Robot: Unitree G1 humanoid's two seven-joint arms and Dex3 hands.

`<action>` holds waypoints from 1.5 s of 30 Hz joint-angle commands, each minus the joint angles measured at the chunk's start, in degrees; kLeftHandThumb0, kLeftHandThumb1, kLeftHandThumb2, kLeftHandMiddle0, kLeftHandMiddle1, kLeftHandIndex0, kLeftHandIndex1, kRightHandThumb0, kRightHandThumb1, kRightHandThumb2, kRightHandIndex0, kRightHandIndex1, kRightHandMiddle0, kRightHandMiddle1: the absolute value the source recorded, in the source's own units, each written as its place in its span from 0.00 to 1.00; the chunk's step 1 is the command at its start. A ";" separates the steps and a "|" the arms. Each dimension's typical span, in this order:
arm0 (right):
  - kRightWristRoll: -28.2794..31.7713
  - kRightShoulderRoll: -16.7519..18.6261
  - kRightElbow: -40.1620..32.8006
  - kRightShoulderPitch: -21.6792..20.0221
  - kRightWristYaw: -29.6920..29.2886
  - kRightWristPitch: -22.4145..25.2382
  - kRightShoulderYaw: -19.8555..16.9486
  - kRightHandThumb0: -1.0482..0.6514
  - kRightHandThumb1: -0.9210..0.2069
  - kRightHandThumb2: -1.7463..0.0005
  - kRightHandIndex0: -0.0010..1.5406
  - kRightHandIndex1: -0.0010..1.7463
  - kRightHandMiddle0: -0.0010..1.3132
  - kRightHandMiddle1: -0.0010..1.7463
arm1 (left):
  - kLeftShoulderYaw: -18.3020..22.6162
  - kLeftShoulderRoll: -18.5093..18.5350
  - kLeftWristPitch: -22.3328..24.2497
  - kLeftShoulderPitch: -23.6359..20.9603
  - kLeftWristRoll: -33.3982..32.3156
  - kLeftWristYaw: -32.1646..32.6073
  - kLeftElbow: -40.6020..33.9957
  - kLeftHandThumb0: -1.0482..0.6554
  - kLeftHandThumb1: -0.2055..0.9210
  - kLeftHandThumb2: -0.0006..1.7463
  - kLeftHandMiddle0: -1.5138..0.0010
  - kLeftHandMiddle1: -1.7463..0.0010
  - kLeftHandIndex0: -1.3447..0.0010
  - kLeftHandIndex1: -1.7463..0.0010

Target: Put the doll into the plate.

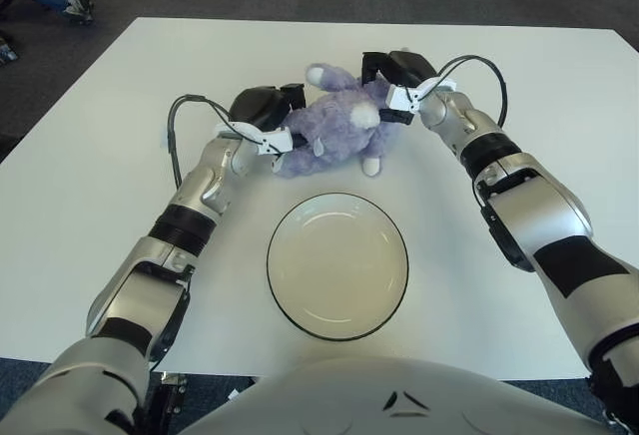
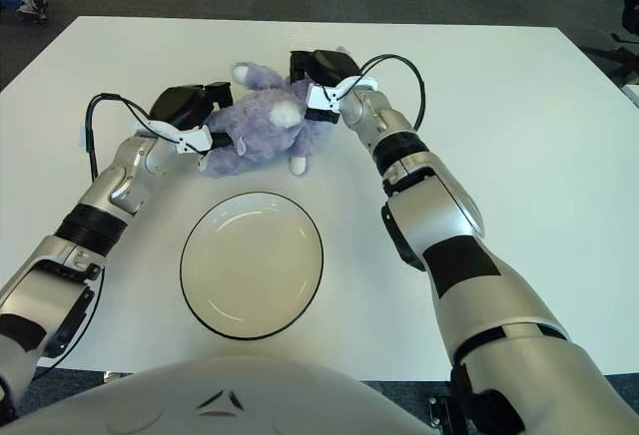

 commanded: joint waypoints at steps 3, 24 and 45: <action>1.54 -0.82 -2.06 1.51 1.14 2.46 -1.54 0.62 0.87 0.06 0.62 0.84 0.54 1.00 | 0.84 0.57 -0.51 -1.04 -0.31 1.62 0.76 0.61 0.48 0.64 0.55 0.23 0.51 0.11; 3.84 -2.27 -8.72 4.52 -0.03 2.44 -5.06 0.62 0.89 0.03 0.62 0.88 0.54 1.00 | 2.85 0.39 0.13 -1.60 -0.57 5.18 -0.90 0.61 0.44 0.69 0.57 0.12 0.50 0.15; 5.08 -3.66 -19.20 7.16 2.48 5.01 -7.48 0.62 0.89 0.02 0.61 0.93 0.53 0.99 | 6.13 0.14 -0.87 -0.76 -2.97 6.42 -6.10 0.61 0.34 0.78 0.53 0.00 0.48 0.21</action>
